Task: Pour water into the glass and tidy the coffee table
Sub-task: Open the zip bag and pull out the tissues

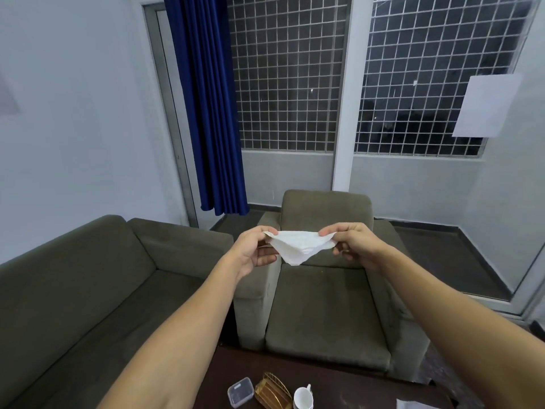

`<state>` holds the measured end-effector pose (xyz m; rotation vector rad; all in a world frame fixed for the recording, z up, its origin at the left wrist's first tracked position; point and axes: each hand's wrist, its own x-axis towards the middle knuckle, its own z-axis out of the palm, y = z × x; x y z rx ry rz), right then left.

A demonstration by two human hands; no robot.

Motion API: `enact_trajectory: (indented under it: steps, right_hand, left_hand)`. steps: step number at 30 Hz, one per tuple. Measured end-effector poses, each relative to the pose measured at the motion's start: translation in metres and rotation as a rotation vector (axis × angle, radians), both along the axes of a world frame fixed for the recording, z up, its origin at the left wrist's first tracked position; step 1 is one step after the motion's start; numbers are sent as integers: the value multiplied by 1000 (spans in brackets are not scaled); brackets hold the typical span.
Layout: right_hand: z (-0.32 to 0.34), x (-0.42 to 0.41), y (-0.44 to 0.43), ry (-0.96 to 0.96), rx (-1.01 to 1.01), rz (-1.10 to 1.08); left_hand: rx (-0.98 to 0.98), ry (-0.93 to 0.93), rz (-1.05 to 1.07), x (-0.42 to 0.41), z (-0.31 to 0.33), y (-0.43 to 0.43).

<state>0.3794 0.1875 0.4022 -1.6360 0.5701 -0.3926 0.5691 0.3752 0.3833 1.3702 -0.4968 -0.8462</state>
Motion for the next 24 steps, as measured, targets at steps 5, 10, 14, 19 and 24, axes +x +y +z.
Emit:
enact_trajectory:
  steps: [5,10,14,19,24]
  right_hand:
    - [-10,8,10,-12,197,-39]
    - [-22,17,22,-1,270,-82]
    - [-25,25,35,40,213,-151]
    - [-28,24,47,114,47,-131]
    - [-41,20,49,210,-472,-42]
  left_hand:
    - [24,115,1,7,0,-2]
    - [107,78,-24,15,-4,-2]
    - [130,49,-39,16,-13,-3]
    - [175,32,2,21,-24,-1]
    - [262,-17,10,23,-28,-2]
